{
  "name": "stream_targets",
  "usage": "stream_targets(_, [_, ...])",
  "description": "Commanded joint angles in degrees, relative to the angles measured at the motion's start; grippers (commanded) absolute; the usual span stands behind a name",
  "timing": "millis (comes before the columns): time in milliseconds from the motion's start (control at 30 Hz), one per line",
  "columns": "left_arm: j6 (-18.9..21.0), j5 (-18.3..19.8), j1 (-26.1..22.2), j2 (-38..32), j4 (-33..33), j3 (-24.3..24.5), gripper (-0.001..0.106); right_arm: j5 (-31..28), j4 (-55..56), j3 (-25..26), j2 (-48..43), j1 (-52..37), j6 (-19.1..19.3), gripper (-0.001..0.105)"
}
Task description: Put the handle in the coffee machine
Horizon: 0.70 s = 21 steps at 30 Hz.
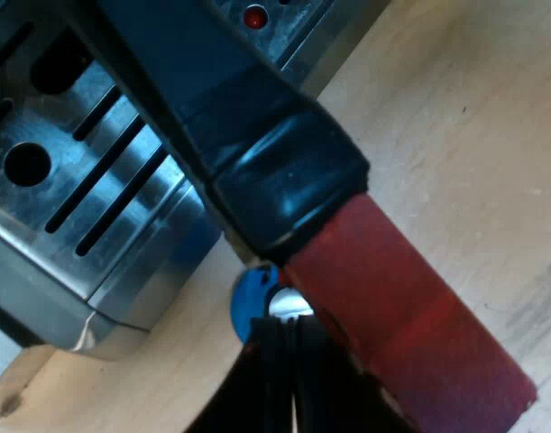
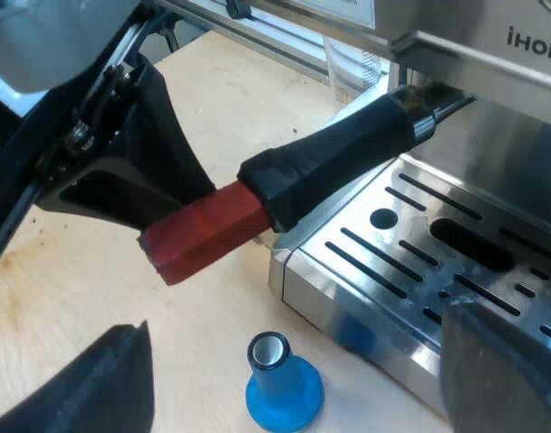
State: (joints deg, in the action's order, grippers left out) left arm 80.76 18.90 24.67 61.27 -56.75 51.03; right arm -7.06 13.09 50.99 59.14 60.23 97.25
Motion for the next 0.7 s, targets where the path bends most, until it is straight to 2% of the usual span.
stream_targets(33, [0.4,16.0,2.3,-0.4,3.4,0.2,0.0,0.5,0.1,0.3,-0.7,0.1,0.2,0.067])
stream_targets(100, [0.4,17.8,2.3,-0.4,4.1,0.2,0.0,0.5,0.1,0.3,-0.7,0.1,0.2,0.067])
stream_targets(267, [0.4,18.4,2.3,-0.4,5.9,0.2,0.0,0.5,0.1,0.3,-0.7,0.1,0.2,0.067])
stream_targets(433, [0.4,22.0,2.3,-0.4,8.3,0.2,0.0,0.5,0.1,0.3,-0.7,0.1,0.2,0.067])
stream_targets(567, [0.4,22.6,2.3,-0.4,10.1,0.2,0.0,0.5,0.1,0.3,-0.7,0.1,0.2,0.067])
stream_targets(700, [0.4,25.0,2.3,-0.4,11.8,0.2,0.0,0.5,0.1,0.3,-0.7,0.1,0.2,0.067])
